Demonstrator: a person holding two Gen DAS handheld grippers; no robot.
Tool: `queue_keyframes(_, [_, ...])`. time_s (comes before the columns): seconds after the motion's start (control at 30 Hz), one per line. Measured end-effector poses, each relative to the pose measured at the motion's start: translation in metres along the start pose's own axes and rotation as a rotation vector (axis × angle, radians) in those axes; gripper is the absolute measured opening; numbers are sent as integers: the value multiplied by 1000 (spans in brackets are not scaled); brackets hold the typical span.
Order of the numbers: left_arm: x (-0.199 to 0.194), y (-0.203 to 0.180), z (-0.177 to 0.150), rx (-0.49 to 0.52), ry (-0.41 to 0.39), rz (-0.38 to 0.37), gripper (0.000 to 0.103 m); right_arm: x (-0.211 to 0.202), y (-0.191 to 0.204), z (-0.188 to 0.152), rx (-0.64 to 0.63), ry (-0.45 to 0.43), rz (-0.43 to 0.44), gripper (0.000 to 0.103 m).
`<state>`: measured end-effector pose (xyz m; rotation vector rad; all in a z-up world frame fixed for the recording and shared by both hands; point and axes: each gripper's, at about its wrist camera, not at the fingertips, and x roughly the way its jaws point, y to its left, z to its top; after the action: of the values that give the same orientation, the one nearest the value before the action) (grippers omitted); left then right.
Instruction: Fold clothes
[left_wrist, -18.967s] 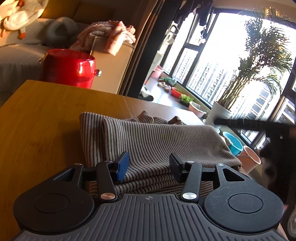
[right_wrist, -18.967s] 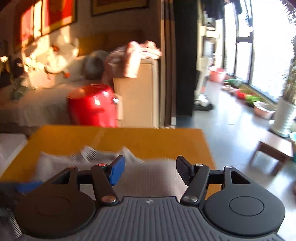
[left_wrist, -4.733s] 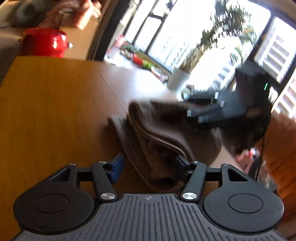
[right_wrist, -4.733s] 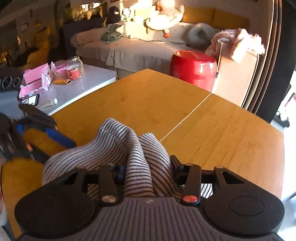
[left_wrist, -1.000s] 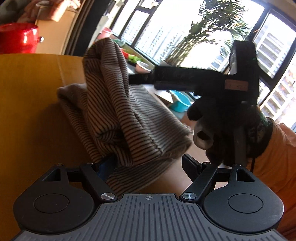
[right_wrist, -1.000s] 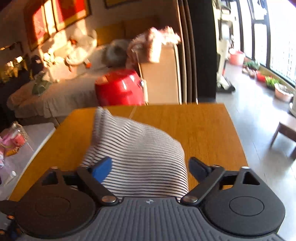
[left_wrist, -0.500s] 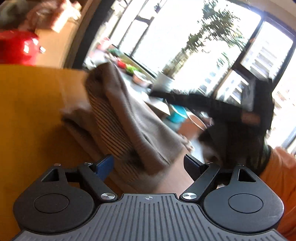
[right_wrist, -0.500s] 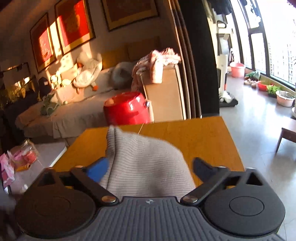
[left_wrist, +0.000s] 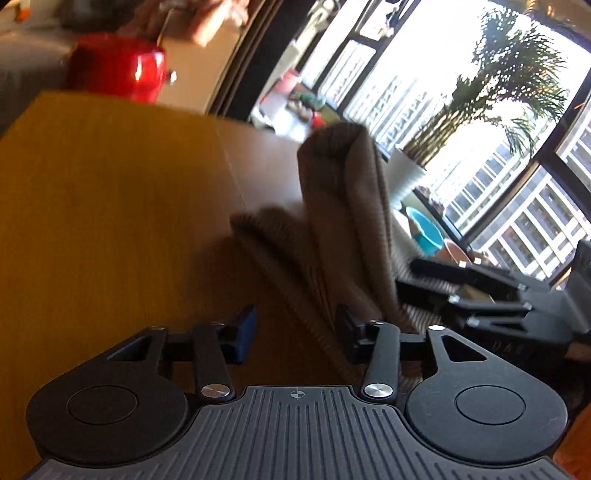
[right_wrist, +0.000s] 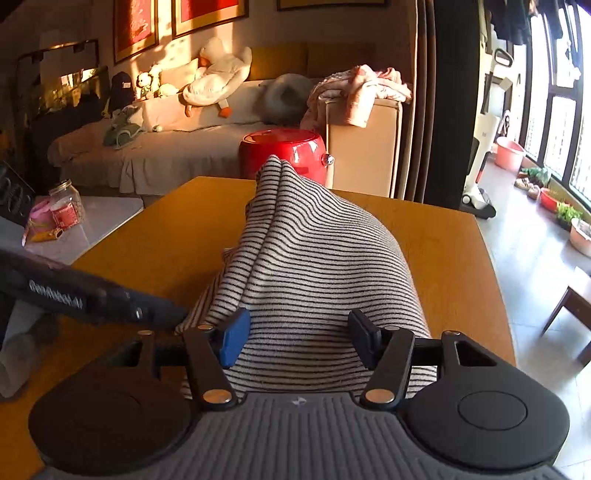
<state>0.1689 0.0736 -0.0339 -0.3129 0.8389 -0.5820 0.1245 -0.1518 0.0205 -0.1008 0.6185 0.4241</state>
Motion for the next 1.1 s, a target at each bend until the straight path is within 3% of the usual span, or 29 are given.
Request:
queue_keyframes(0.13, [9, -10, -7, 23, 32, -38, 28, 0, -2, 3, -32, -5, -10, 58])
queue_keyframes(0.3, [10, -15, -9, 35, 40, -56, 29, -5, -10, 8, -1, -12, -25, 58])
queue_keyframes(0.43, [11, -17, -11, 41, 45, -68, 38, -7, -9, 4, 33, -1, 4, 58])
queue_keyframes(0.63, [1, -17, -13, 37, 26, -32, 46, -2, 1, -5, -25, 6, -27, 58])
queue_keyframes(0.73, [0, -16, -14, 38, 18, -18, 46, -5, 1, 11, -36, 23, -25, 58])
queue_keyframes(0.87, [0, -15, -10, 30, 12, -16, 43, -13, -1, 47, 0, -50, -17, 58])
queue_keyframes(0.93, [1, -15, -9, 28, 13, -20, 43, -7, 1, 63, -4, -77, -27, 65])
queue_keyframes(0.97, [2, -15, -9, 28, 13, -22, 43, -1, 4, 69, -15, -83, -36, 70])
queue_keyframes(1.1, [3, -14, -8, 25, 16, -25, 43, 40, 12, 79, -61, -68, -55, 72])
